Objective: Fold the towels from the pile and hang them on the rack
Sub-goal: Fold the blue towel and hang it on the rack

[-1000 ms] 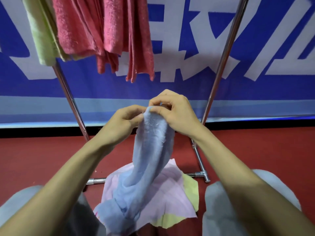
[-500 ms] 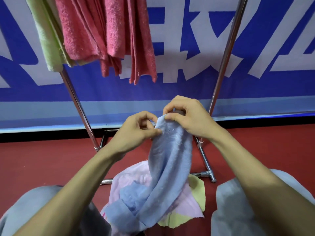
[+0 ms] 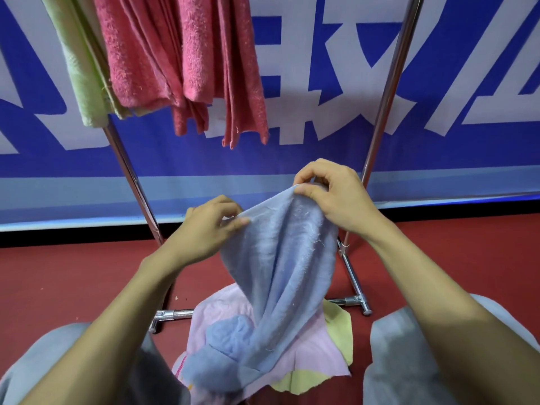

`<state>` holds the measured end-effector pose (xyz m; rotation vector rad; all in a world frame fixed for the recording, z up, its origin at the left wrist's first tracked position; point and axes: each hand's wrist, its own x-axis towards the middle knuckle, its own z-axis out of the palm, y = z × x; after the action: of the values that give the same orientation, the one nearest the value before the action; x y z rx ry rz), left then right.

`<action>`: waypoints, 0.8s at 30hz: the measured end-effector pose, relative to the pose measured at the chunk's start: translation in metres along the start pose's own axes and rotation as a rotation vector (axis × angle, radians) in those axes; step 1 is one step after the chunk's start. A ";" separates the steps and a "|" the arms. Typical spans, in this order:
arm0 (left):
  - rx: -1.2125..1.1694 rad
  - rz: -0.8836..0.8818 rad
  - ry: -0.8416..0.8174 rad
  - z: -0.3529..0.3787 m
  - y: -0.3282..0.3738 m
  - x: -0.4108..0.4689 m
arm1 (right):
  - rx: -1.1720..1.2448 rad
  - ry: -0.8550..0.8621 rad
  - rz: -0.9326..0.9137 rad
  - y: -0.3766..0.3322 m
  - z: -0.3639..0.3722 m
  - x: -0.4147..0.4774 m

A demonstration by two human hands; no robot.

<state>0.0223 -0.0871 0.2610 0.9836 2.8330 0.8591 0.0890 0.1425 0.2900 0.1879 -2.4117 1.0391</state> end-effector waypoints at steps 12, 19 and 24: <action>-1.029 -0.206 0.234 -0.021 0.033 -0.006 | -0.167 -0.397 0.142 0.018 0.016 0.003; -1.549 -0.403 0.205 -0.037 0.014 -0.009 | -0.401 -0.703 0.116 0.024 0.034 -0.001; -1.604 -0.487 0.353 -0.042 0.000 -0.007 | -0.481 -0.806 0.187 0.037 0.033 -0.004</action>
<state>0.0195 -0.1119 0.2957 -0.1123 1.3508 2.5013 0.0681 0.1443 0.2449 0.2469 -3.3818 0.4484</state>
